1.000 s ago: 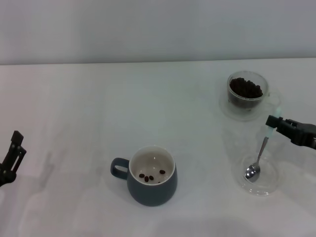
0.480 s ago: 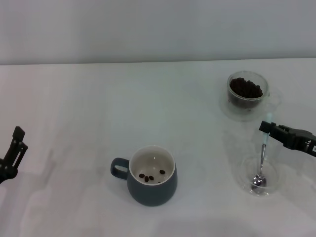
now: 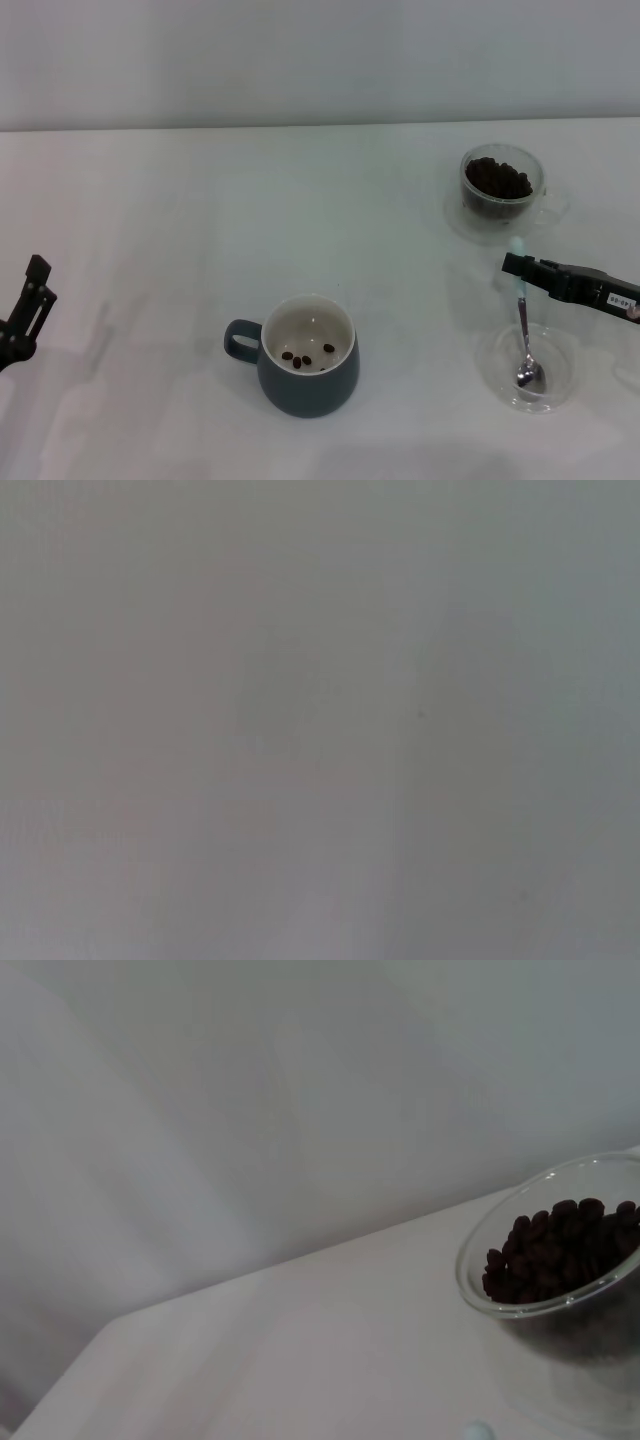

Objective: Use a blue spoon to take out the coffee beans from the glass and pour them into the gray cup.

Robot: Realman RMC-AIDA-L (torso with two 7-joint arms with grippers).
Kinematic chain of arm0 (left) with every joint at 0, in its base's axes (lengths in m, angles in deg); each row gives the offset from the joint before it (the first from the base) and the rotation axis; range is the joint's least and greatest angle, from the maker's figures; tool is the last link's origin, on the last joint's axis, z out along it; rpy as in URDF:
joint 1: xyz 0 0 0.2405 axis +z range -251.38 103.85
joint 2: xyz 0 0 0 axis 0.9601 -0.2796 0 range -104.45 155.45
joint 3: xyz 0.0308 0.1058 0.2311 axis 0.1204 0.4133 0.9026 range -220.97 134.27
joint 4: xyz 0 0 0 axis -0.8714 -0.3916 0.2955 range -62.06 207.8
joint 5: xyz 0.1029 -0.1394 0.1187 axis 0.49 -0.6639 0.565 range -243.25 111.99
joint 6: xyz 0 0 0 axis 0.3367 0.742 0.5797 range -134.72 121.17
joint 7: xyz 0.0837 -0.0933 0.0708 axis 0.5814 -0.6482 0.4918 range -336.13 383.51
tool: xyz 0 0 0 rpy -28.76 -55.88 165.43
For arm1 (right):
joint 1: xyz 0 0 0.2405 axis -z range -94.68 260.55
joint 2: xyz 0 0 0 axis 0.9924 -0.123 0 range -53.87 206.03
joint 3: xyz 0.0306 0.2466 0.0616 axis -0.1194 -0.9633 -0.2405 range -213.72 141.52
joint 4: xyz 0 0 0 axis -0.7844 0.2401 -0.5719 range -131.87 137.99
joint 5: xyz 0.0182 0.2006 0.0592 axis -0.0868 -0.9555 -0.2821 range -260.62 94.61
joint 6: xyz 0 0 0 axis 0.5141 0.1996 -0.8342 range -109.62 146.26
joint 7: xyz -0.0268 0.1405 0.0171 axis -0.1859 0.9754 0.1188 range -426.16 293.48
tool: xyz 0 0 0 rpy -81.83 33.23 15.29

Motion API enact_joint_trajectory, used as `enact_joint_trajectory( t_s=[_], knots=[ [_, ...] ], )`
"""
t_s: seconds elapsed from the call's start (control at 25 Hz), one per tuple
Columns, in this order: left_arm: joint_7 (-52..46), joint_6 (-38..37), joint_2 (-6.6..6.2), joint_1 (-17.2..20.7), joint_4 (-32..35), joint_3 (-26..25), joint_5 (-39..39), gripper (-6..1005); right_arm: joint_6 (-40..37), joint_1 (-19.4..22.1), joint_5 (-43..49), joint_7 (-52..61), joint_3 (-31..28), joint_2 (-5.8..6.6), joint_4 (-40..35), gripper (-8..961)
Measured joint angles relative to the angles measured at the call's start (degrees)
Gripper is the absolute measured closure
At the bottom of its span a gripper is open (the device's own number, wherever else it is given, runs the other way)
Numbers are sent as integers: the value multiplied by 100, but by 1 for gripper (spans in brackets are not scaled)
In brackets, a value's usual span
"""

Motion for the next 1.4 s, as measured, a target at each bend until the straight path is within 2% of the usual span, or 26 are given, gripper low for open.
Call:
enact_joint_trajectory(
  t_s=[0.2, 0.6, 0.76, 0.88, 0.96, 1.04, 1.12, 1.16, 1.2, 1.24, 1.32, 1.4],
  knots=[
    [-5, -12, 2, 25, 0, 0, 0, 197, 43, -28, 2, 17, 7, 15, 3, 798],
    [-8, -35, 9, 50, 0, 0, 0, 197, 100, -28, -28, 18, -47, 2, -4, 588],
    [-9, -39, 9, 58, 0, 0, 0, 198, -184, 41, -49, -340, -620, 20, -41, 503],
    [-9, -39, 9, 58, 0, -1, 0, 198, -413, 216, -53, -1237, -1405, 3, -219, 427],
    [-9, -39, 9, 54, 0, -1, -3, 198, -401, 376, -61, -2222, -1953, -102, -429, 361],
    [-13, -39, 8, 53, 0, -5, -33, 198, -293, 530, -129, -3670, -2703, -365, -587, 364],
    [-47, -39, 6, 51, -5, -9, -107, 198, -210, 601, -212, -5117, -3572, -677, -608, 367],
    [-106, -36, 7, 47, -5, -10, -169, 198, -200, 589, -234, -5848, -3976, -785, -506, 368],
    [-181, -27, 8, 40, -5, -9, -202, 198, -214, 538, -241, -6467, -4281, -844, -362, 350],
    [-310, -13, 8, 29, -5, -10, -228, 198, -221, 473, -243, -6901, -4441, -848, -207, 331],
    [-615, -8, 3, 28, -26, -9, -228, 198, -146, 361, -251, -7532, -4514, -839, -6, 294],
    [-831, -3, -5, 26, -100, -9, -229, 198, -54, 333, -267, -7648, -4529, -842, -7, 274]
  ],
)
